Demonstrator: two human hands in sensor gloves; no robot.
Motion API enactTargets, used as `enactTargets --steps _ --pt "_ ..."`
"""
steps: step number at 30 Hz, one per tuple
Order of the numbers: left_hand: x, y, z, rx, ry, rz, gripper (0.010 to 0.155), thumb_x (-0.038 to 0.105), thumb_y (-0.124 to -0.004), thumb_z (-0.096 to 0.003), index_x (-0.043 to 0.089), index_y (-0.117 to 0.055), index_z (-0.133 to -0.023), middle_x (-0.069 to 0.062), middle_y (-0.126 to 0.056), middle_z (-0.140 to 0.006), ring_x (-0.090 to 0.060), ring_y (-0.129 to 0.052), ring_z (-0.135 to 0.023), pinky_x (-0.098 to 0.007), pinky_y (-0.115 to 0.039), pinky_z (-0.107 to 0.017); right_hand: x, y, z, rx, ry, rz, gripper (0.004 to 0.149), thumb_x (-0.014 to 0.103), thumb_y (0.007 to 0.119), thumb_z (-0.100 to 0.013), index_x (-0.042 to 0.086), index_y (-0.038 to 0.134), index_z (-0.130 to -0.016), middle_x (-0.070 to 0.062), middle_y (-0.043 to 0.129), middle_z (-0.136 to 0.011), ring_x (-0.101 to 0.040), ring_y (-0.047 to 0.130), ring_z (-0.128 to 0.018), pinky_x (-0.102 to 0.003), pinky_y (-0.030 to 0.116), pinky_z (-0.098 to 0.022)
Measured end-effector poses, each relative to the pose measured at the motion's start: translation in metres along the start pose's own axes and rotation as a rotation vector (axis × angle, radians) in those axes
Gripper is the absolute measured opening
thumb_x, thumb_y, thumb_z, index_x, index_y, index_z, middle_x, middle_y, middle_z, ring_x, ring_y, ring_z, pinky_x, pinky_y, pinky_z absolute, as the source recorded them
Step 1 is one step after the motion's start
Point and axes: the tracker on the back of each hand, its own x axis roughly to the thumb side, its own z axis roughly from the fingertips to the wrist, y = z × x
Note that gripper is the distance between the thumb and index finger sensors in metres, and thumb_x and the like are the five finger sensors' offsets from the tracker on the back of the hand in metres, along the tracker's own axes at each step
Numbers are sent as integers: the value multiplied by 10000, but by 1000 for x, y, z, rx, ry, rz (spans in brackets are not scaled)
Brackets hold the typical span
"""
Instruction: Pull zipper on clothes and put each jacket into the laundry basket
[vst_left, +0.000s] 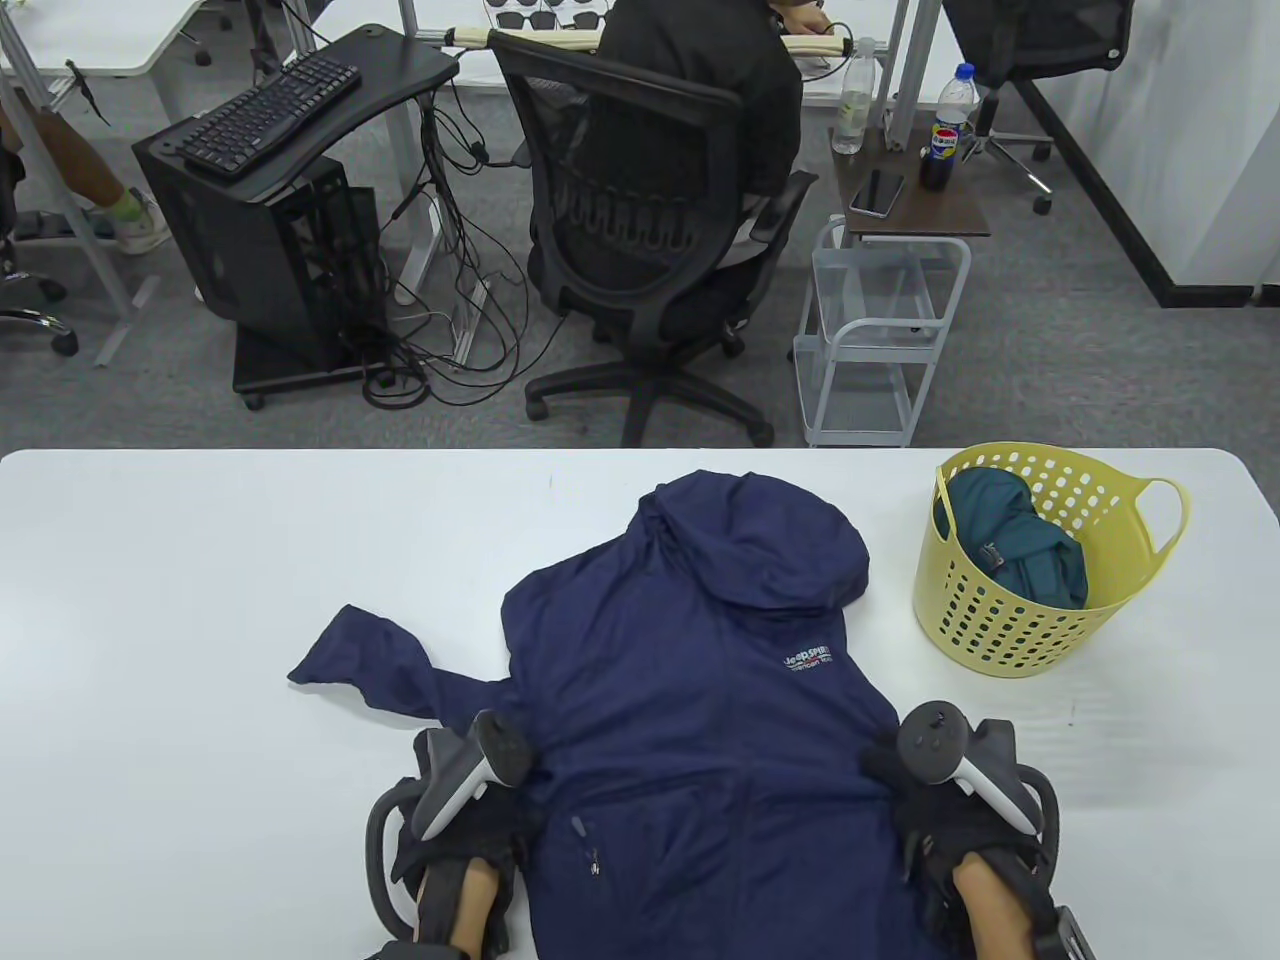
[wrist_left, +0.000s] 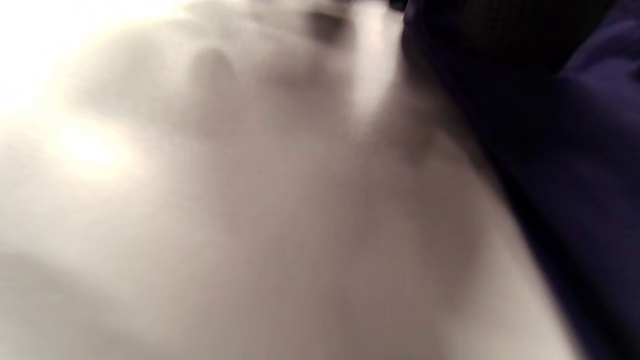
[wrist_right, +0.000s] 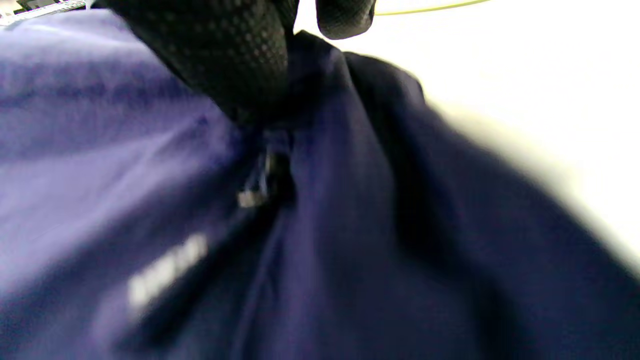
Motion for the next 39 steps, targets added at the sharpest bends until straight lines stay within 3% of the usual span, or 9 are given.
enactTargets --steps 4,8,14,21,26,30,32,35,39 --pt "-13 23 21 253 -4 101 633 575 -750 -403 574 -539 -999 88 -316 -1217 -345 -194 -1089 -625 -333 -739 29 -17 21 -162 -106 -17 531 369 864 -494 329 729 -1006 79 621 -1182 -345 483 -1119 -694 390 -730" --pt "-39 35 31 403 37 244 601 548 -736 -413 527 -594 -997 78 -474 -1198 -357 -330 -1094 -627 -408 -731 99 -33 48 -265 -299 -38 550 447 834 -496 326 719 -1019 48 634 -1186 -396 519 -1107 -707 430 -721" --pt "-54 30 25 391 54 302 586 533 -731 -415 476 -639 -991 54 -573 -1169 -379 -435 -1075 -629 -470 -711 197 -36 49 -252 -415 -51 564 510 771 -511 333 690 -1040 17 610 -1200 -445 427 -1122 -762 352 -707" --pt "-45 23 17 321 -1 303 591 546 -725 -412 466 -645 -992 44 -646 -1145 -374 -580 -1047 -631 -521 -698 270 16 7 -179 -445 -36 596 528 744 -508 346 616 -1060 31 514 -1219 -388 478 -1120 -706 425 -726" --pt "-41 23 18 318 -40 337 639 609 -689 -405 475 -578 -1020 35 -622 -1156 -378 -577 -1045 -627 -528 -695 280 51 -24 -147 -367 -16 699 414 736 -525 308 347 -1096 24 269 -1222 -296 629 -1061 -551 608 -717" --pt "-38 24 20 321 -55 338 650 618 -683 -404 474 -565 -1026 29 -618 -1159 -383 -573 -1045 -628 -529 -692 277 61 -32 -149 -307 17 745 474 737 -507 308 313 -1096 22 442 -1198 -226 798 -880 -442 712 -628" --pt "-38 23 20 320 -49 327 650 618 -682 -405 474 -562 -1027 26 -618 -1159 -382 -575 -1045 -627 -530 -692 276 60 -30 -199 -280 48 713 461 780 -493 306 419 -1088 55 664 -1111 -202 871 -759 -423 748 -583" --pt "-35 20 17 306 -50 320 650 613 -687 -404 470 -565 -1027 26 -621 -1157 -384 -575 -1044 -628 -529 -693 272 53 -26 -266 -288 109 512 363 863 -477 400 720 -967 130 890 -929 -140 994 -586 -389 817 -528" --pt "-27 16 15 300 -49 277 652 608 -700 -402 477 -558 -1025 42 -609 -1161 -383 -528 -1061 -626 -519 -698 253 39 -16 -315 -330 -60 412 343 885 -462 426 842 -863 139 976 -817 -107 1039 -521 -374 846 -502"
